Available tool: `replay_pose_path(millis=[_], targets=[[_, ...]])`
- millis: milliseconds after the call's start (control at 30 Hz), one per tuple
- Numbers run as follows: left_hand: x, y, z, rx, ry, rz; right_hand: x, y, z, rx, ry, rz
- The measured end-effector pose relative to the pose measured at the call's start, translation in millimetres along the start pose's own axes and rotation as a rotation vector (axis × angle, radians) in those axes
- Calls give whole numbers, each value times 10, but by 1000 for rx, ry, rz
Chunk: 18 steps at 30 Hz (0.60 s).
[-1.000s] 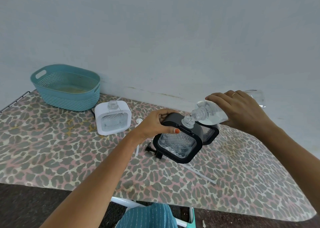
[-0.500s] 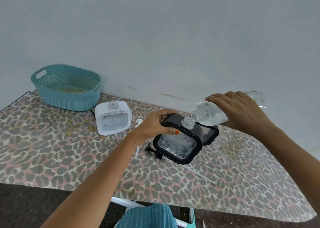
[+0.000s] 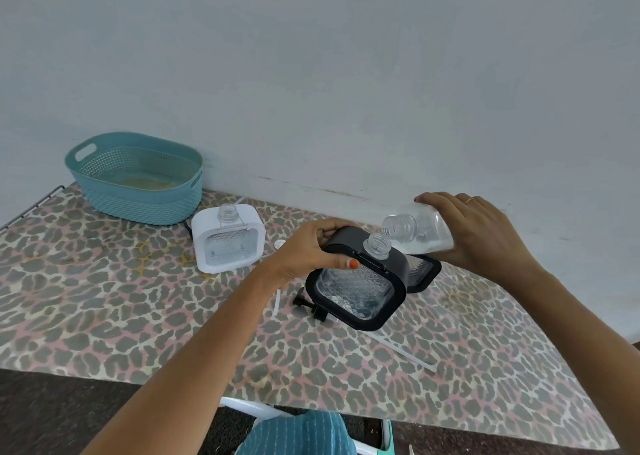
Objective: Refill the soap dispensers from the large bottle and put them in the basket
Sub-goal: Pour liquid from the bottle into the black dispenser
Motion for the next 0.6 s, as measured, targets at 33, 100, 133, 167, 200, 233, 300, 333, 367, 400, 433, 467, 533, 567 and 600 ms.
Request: replay_pose_path(millis=[33, 100, 133, 167, 200, 233, 300, 333, 367, 400, 433, 467, 533, 567, 600], targets=[[11, -9, 4, 0, 10, 6, 10, 6, -8, 17, -3, 8], [39, -27, 13, 3, 30, 0, 31, 20, -34, 62, 1, 41], [49, -35, 17, 6, 37, -5, 43, 22, -52, 92, 3, 74], [53, -44, 24, 7, 39, -7, 54, 17, -73, 131, 2, 117], [51, -50, 33, 10, 36, -7, 61, 10, -93, 183, 3, 170], [43, -52, 42, 15, 29, -8, 72, 1, -115, 250, 9, 234], [18, -50, 64, 24, 9, -8, 98, -18, -170, 394, 13, 383], [3, -44, 75, 27, -5, -8, 113, -36, -201, 460, 6, 448], [-14, -36, 87, 28, -19, -9, 123, -53, -229, 521, -6, 499], [-35, -25, 102, 29, -35, -11, 126, -72, -258, 576, -26, 534], [-61, -9, 121, 29, -53, -12, 119, -88, -288, 626, -53, 559], [-90, 9, 139, 30, -75, -14, 115, -103, -320, 671, -81, 579], [-149, 56, 187, 37, -126, -35, 119, -127, -388, 735, -124, 606], [-171, 86, 215, 42, -152, -45, 126, -130, -421, 751, -136, 613], [-187, 119, 241, 47, -179, -49, 138, -129, -460, 761, -146, 618]])
Point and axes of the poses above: each hand's wrist, its own z-axis towards the middle knuckle, its own x-axis out of the palm, y = z × x, the point moved 3 cm from there along z, towards the middle knuckle, and after that the axes turned 1 degree about -y, right-handed, at the moved point
